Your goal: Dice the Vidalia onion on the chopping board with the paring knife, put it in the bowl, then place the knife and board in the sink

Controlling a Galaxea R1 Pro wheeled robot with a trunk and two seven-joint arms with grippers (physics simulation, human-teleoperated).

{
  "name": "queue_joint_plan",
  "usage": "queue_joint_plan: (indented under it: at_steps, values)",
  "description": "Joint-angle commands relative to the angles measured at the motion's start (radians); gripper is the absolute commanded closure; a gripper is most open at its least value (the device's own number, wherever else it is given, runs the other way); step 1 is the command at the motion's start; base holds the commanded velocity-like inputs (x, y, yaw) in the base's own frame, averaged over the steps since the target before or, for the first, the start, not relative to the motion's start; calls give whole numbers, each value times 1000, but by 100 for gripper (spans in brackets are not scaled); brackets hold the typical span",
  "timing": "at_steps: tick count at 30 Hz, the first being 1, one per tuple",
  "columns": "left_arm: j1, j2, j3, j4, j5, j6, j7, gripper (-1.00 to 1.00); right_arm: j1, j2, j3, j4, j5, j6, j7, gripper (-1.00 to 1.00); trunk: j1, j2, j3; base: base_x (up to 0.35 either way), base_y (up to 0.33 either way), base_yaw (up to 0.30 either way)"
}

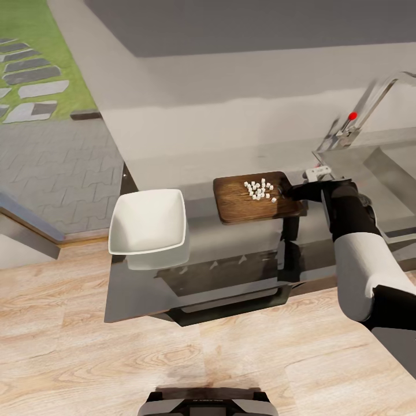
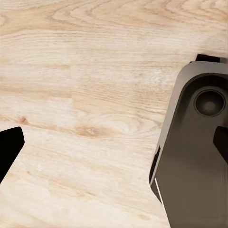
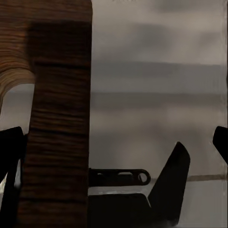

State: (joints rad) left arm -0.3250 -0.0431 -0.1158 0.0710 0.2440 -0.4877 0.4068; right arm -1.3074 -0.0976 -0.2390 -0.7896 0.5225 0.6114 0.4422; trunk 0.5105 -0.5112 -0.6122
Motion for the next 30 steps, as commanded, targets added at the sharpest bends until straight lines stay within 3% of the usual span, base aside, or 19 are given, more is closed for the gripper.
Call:
queue_joint_plan:
  at_steps: [1, 30]
  values:
    - [-2, -1, -8, 4, 8, -6, 1, -100, 0, 0, -2, 47, 38, -8, 1, -100, 1, -1, -1, 0, 0, 0]
    - [-2, -1, -8, 4, 8, -6, 1, -100, 0, 1, -2, 53, 47, -22, -13, -100, 1, -1, -1, 0, 0, 0]
